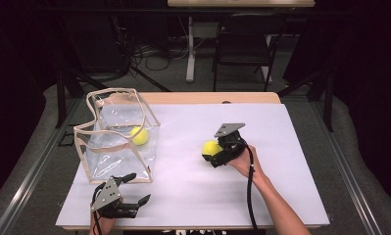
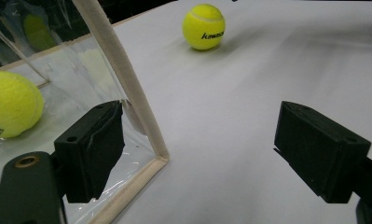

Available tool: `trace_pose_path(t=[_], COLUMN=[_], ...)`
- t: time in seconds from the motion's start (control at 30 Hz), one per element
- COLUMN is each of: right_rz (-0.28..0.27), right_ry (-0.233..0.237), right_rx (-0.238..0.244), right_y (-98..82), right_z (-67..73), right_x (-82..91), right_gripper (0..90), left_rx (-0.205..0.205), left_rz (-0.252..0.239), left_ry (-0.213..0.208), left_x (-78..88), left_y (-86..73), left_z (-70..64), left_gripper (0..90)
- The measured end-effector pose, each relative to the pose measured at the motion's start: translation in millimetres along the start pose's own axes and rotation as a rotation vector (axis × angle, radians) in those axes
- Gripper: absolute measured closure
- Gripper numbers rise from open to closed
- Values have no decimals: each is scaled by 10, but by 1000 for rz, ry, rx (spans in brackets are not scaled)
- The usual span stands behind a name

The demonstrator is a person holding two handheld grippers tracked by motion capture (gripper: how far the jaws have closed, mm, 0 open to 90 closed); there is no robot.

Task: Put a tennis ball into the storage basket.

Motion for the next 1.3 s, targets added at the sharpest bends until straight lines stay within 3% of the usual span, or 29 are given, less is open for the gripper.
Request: trace_pose_path(t=[0.37, 0.87, 0.97, 1.3], right_rz=[26, 54, 45, 77], right_ry=[3, 8, 32, 14], right_rx=[-44, -49, -79, -59], right_y=[-94, -172, -187, -220], right_z=[-70, -67, -78, -47], right_x=[-109, -249, -274, -353], right_gripper=[0, 0, 0, 0], left_rx=[-4, -6, -6, -8], left_rz=[3, 10, 12, 10], left_ry=[-3, -5, -3, -2], left_x=[-6, -14, -15, -16], left_y=[4, 5, 6, 6], left_z=[-1, 0, -1, -3], left_gripper=[160, 160, 160, 160])
Point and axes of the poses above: each handheld gripper's, and its own axes: x roughly backward along the jaws, y roughly out of its top, z roughly to its left, the point moved 1 cm from there along -x, roughly forward along the jaws, and after that the axes turned 7 degrees about -y, right-handed, at the moved point
